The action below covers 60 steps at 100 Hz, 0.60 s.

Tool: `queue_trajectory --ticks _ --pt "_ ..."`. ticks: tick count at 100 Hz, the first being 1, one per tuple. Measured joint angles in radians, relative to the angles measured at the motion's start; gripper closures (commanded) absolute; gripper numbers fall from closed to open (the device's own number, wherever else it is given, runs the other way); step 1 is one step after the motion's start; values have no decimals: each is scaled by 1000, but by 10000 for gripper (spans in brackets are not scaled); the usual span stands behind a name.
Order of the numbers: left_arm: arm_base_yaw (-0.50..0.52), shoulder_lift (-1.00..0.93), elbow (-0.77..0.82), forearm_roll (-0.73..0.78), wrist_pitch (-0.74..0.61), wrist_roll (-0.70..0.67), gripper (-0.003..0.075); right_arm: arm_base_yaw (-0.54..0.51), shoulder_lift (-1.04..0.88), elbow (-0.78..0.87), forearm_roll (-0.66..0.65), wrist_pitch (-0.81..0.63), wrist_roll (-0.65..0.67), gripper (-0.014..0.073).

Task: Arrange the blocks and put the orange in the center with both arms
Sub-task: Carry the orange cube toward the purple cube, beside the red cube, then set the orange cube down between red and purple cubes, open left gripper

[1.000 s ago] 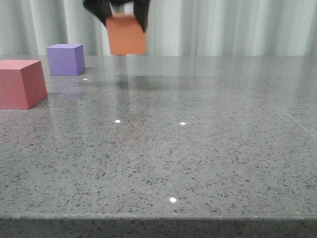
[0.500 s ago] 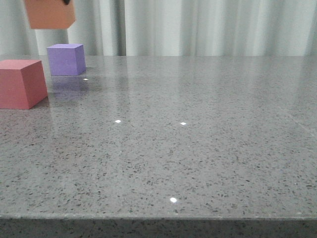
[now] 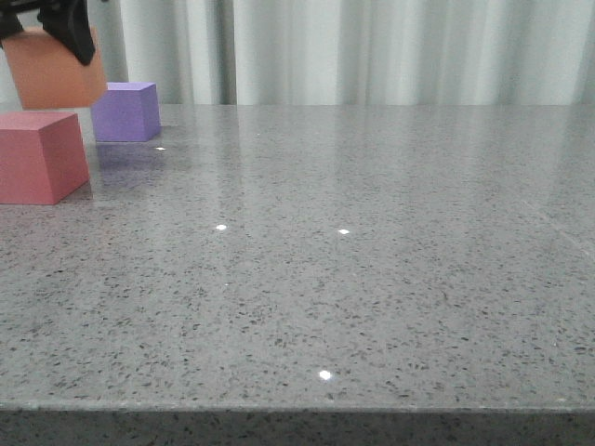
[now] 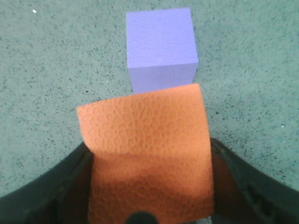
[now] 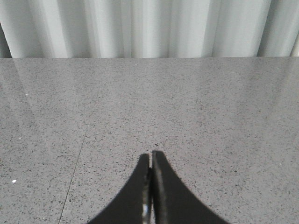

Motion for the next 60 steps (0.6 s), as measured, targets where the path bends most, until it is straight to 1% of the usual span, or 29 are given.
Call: queue_trajectory --ticks 31,49,54,60 --pt "0 88 7 -4 -33 17 489 0 0 0 0 0 0 662" --pt "0 107 11 -8 -36 22 489 0 0 0 0 0 0 662" --pt "0 108 11 -8 -36 25 482 0 0 0 0 0 0 662" --pt "0 110 11 -21 -37 48 440 0 0 0 0 0 0 662"
